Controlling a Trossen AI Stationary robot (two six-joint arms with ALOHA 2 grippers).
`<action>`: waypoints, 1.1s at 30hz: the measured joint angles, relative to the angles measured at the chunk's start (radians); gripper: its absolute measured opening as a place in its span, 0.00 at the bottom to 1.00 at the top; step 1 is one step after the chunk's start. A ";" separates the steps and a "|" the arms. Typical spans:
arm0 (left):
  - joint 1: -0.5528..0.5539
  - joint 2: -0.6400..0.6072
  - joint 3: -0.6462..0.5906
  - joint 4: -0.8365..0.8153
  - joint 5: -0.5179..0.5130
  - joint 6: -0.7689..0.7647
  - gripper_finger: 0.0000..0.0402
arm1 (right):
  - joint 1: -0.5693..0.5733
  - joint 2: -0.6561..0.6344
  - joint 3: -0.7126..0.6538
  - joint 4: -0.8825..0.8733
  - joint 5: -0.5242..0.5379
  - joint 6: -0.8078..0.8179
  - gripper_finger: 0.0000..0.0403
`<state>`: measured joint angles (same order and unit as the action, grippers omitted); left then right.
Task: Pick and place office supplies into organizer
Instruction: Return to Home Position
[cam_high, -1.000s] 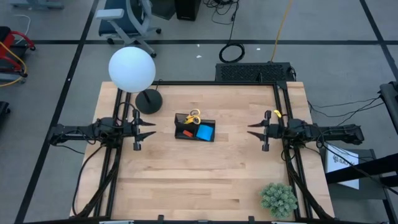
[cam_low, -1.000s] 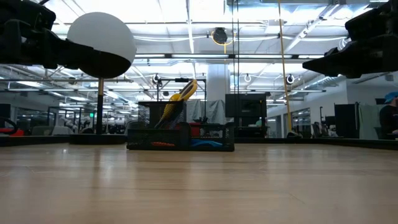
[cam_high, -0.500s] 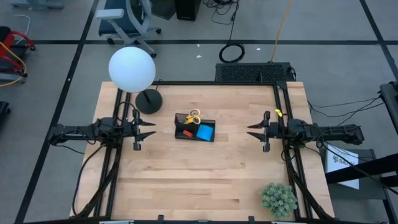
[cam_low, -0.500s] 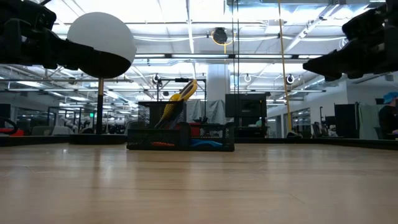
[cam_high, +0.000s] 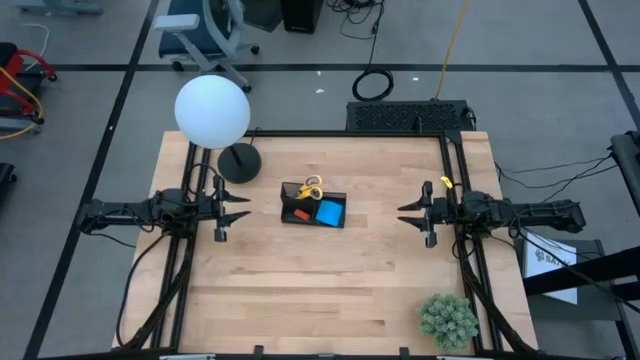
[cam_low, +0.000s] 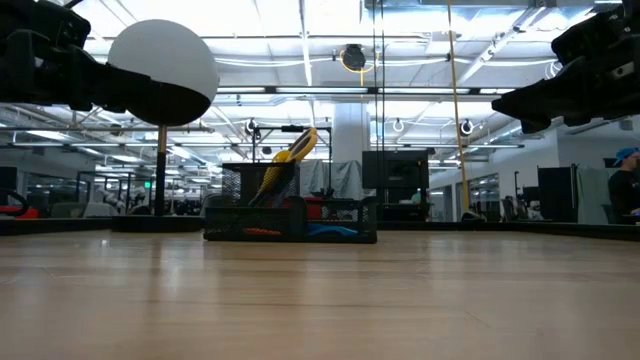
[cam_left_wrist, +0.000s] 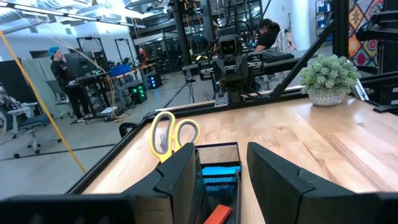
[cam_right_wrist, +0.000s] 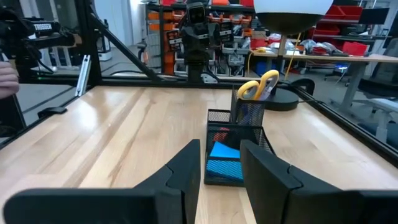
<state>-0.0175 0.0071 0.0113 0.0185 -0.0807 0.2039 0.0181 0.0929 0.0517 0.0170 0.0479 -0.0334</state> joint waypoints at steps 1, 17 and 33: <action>0.000 0.000 0.000 0.000 0.000 0.000 0.38 | 0.000 0.000 0.000 0.000 0.000 0.002 0.26; 0.000 0.000 -0.002 0.036 -0.005 -0.002 0.38 | 0.001 0.000 0.000 0.015 0.002 -0.038 0.26; 0.000 0.000 -0.002 0.043 0.001 -0.002 0.38 | 0.001 0.000 0.000 0.017 0.002 -0.038 0.26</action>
<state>-0.0176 0.0074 0.0090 0.0616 -0.0795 0.2016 0.0189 0.0929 0.0517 0.0340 0.0502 -0.0718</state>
